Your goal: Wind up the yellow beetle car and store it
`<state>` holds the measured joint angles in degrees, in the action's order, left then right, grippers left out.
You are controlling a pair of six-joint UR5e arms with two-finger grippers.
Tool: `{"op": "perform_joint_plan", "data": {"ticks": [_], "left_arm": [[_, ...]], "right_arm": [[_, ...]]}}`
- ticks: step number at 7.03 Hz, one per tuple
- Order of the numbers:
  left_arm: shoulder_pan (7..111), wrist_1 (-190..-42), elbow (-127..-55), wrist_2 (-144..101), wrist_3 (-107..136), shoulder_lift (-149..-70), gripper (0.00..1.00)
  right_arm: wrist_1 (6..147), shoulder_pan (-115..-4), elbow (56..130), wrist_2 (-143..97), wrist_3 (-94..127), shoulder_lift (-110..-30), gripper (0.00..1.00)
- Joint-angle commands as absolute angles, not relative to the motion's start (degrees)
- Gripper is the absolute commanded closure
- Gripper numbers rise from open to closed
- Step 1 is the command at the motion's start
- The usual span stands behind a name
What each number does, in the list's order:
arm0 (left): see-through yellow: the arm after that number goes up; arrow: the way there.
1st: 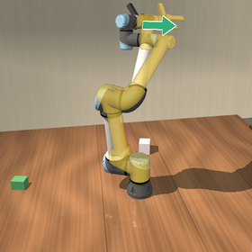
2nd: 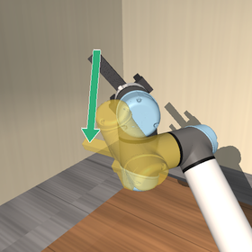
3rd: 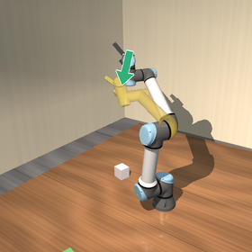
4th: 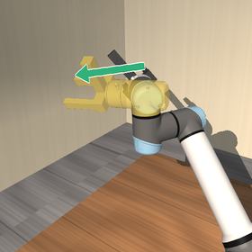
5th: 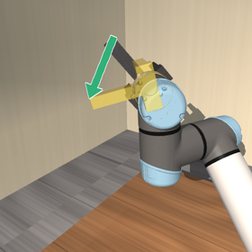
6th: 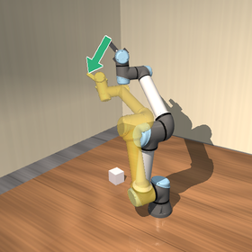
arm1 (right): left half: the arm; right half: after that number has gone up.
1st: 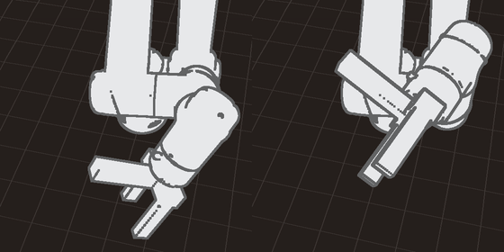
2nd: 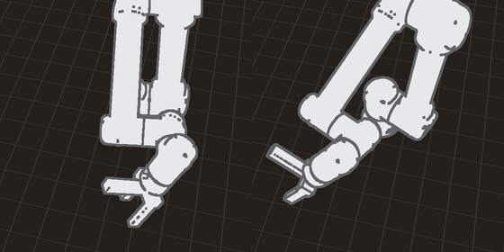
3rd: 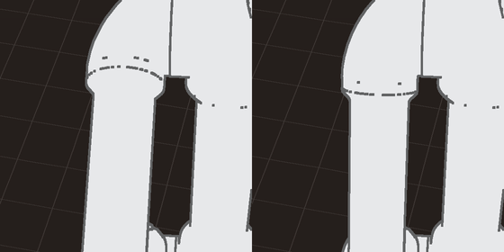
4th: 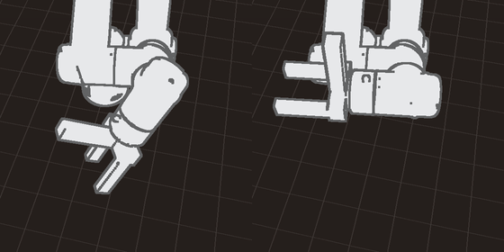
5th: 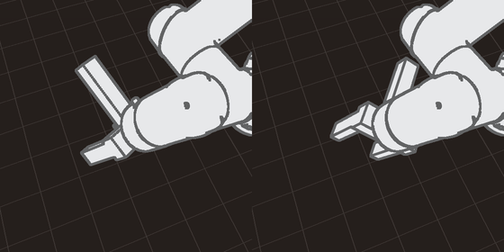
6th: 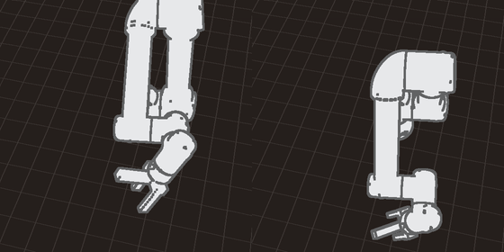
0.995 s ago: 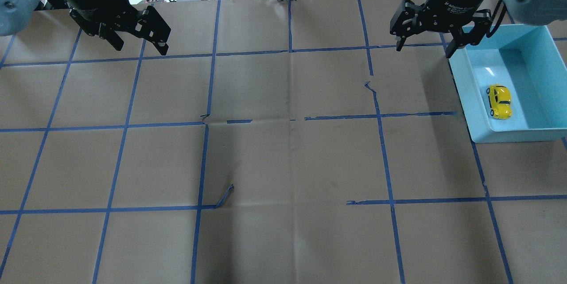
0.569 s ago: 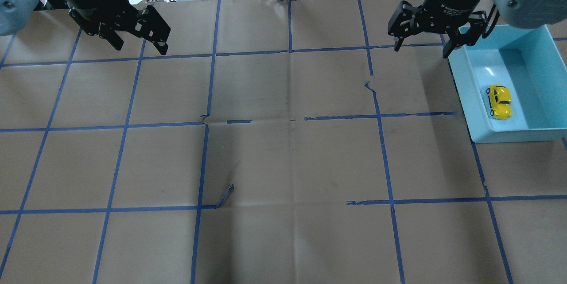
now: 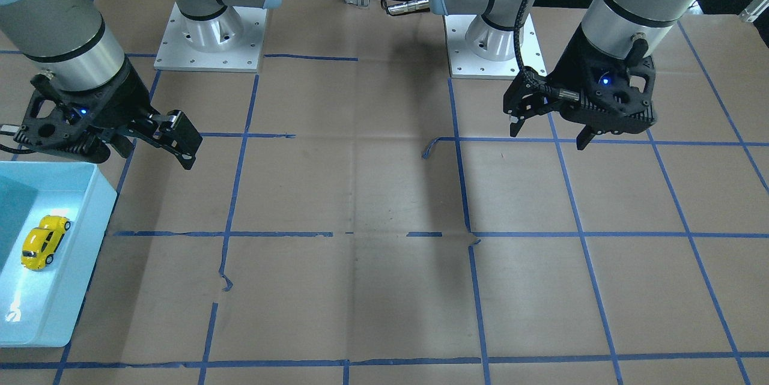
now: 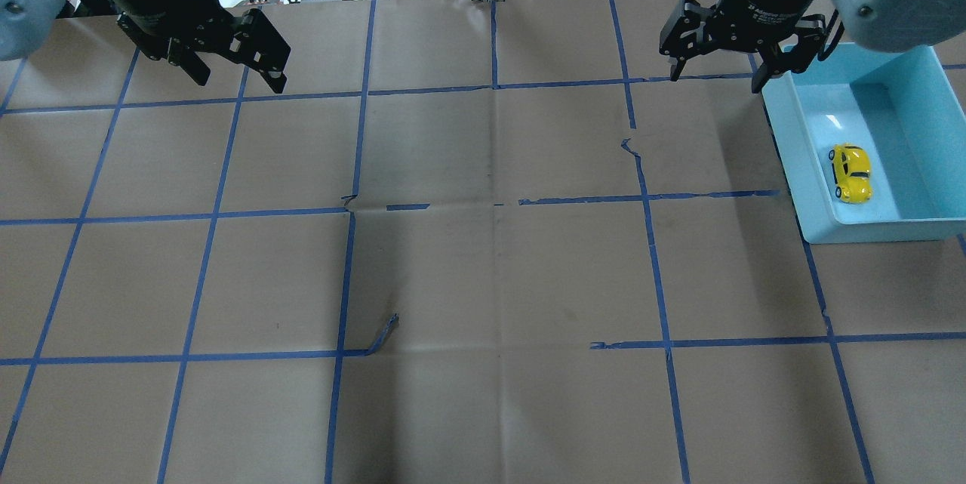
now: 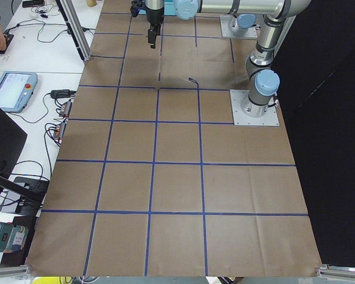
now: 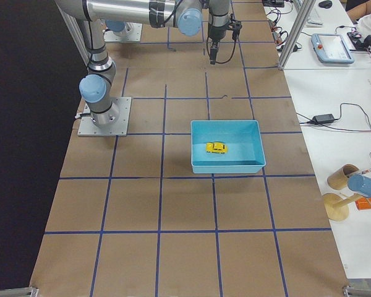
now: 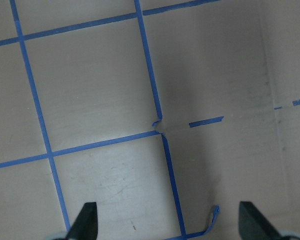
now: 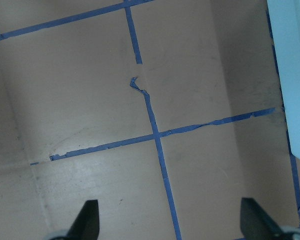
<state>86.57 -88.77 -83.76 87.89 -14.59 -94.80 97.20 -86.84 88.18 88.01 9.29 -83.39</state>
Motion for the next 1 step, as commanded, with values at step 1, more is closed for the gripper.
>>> {"op": "perform_joint_plan", "data": {"ticks": [1], "left_arm": [[86.6, -88.8, -83.8, 87.9, -14.6, -94.7, 0.01]], "right_arm": [[97.0, -86.8, 88.5, 88.0, 9.4, -83.8, 0.0]]}}
